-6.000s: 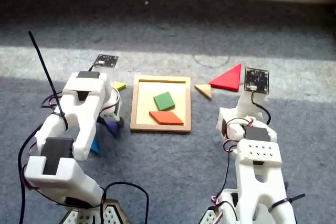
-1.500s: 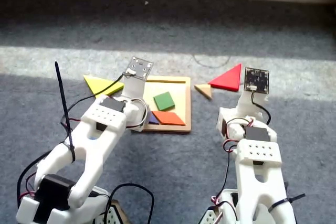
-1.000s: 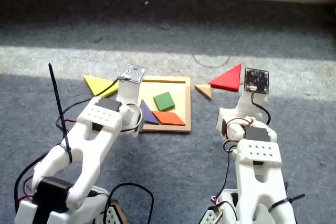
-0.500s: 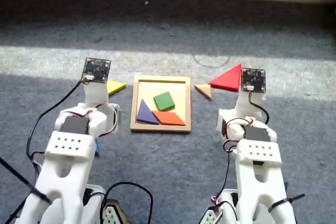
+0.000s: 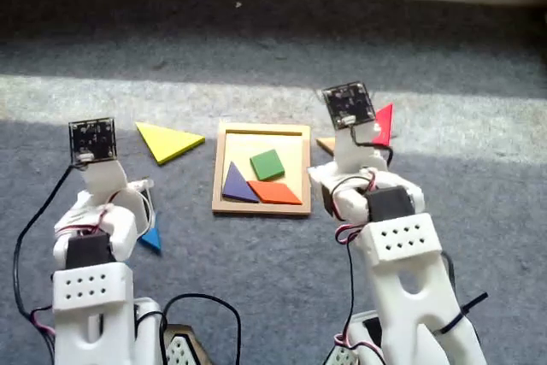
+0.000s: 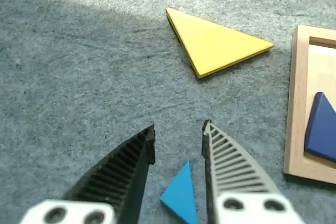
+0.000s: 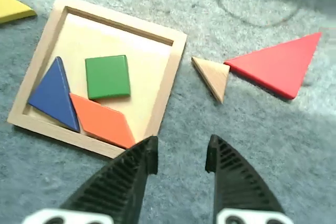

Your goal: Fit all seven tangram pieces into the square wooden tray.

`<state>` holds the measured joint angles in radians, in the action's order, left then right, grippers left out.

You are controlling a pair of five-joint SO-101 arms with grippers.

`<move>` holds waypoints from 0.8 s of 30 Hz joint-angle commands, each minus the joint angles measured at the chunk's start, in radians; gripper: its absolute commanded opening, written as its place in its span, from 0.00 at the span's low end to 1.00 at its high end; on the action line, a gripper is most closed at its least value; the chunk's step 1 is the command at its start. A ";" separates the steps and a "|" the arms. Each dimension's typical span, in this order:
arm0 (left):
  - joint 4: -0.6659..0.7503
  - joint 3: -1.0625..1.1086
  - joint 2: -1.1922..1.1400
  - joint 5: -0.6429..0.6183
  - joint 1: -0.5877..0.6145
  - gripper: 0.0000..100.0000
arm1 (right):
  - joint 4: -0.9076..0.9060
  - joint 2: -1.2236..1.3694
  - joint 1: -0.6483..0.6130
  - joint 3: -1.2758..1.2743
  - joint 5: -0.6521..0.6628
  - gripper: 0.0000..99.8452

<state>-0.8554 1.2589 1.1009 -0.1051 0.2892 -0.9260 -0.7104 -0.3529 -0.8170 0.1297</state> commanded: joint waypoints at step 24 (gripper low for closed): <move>-0.034 0.208 0.532 -0.002 0.097 0.17 | -0.007 0.931 -0.199 0.628 0.011 0.15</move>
<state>-0.8861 1.4737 1.6134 -0.1051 0.3751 -0.9260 0.2240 -0.5109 -0.2478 0.1297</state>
